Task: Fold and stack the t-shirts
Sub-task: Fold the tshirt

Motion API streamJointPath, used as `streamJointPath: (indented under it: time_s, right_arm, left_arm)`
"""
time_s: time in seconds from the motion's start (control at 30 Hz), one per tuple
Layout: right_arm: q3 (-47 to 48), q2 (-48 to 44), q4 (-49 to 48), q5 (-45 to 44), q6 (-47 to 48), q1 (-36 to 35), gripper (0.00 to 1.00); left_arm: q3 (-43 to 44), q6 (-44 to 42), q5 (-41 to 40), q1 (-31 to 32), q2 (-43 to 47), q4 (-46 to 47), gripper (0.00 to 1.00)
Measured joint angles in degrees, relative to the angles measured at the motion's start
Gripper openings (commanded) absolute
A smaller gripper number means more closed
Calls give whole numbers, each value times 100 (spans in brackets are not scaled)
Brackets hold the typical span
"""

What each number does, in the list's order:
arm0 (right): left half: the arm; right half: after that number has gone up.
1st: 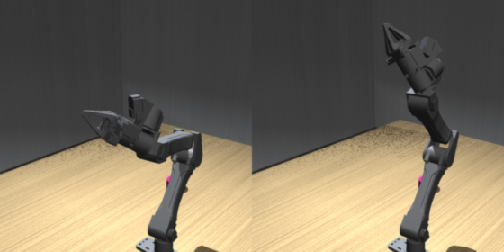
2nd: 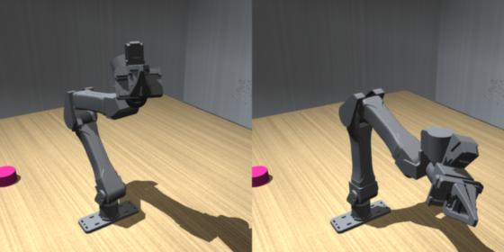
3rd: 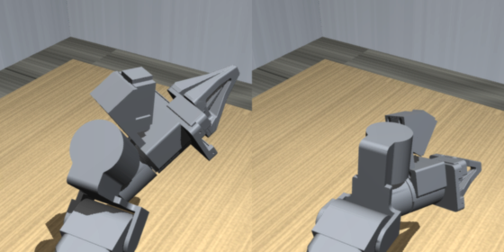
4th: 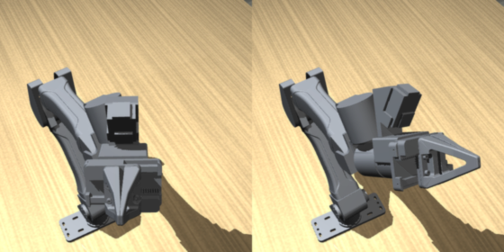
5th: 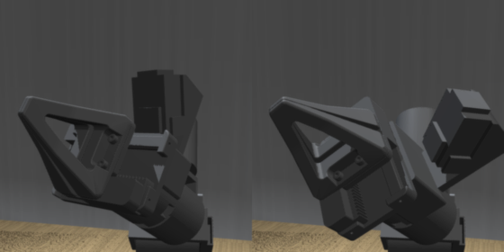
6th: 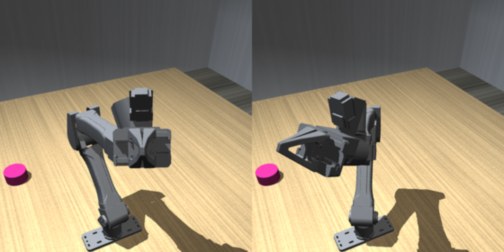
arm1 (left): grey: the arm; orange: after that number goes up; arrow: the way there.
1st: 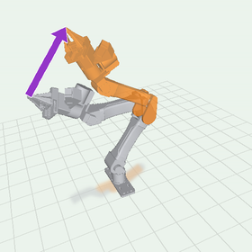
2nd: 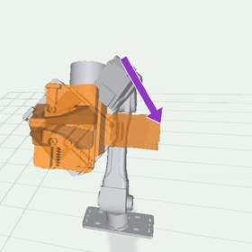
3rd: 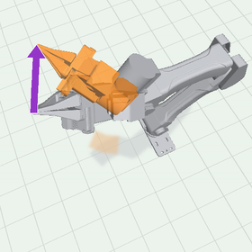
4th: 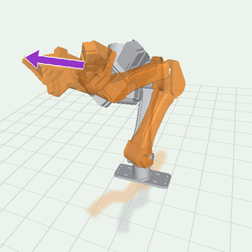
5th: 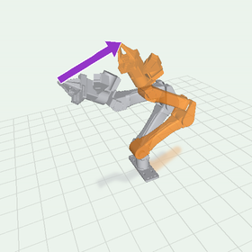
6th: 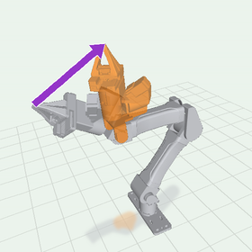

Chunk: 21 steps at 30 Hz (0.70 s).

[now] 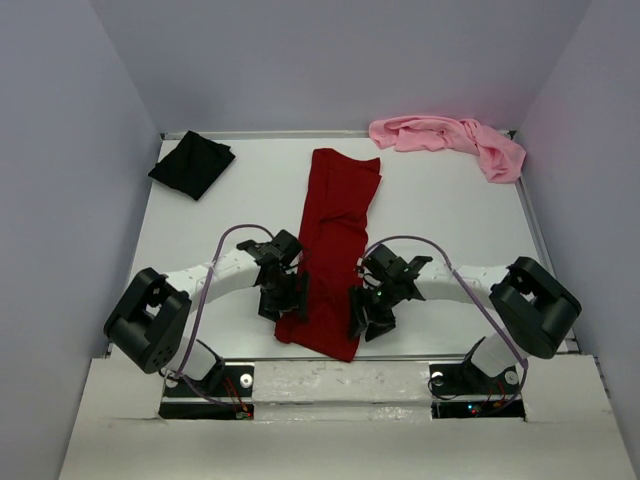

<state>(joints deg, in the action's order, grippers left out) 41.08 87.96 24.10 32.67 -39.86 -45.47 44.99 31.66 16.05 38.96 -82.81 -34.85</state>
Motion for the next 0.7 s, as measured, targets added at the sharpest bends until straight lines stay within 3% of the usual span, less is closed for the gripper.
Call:
streamJointPath:
  time_s: [0.2,0.33,0.37,0.43,0.47,0.5,0.53,0.7]
  right_arm:
    - [214,20,76,-514,-48,-269,54]
    - [269,22,87,-852,-116,-409,40]
    - [269,20,94,-944,-129,-446,32]
    - [269,20,98,-1097,-201,-492,23]
    - [269,20,98,-1115,-214,-511,23]
    - [269,20,96,-1167,-247,-535,14]
    - [269,20,98,-1215,-269,-566,11]
    - [269,20,96,-1333,-396,-675,7]
  left_arm:
    - [4,39,-24,52,-2,0,74]
    - [4,50,-44,81,-50,9,74]
    - [7,57,-46,85,-70,13,74]
    - [11,59,-48,85,-103,26,70]
    - [17,61,-48,90,-116,35,69]
    - [28,63,-50,101,-140,46,68]
    - [50,68,-48,116,-168,52,64]
    - [103,72,-44,168,-286,144,51]
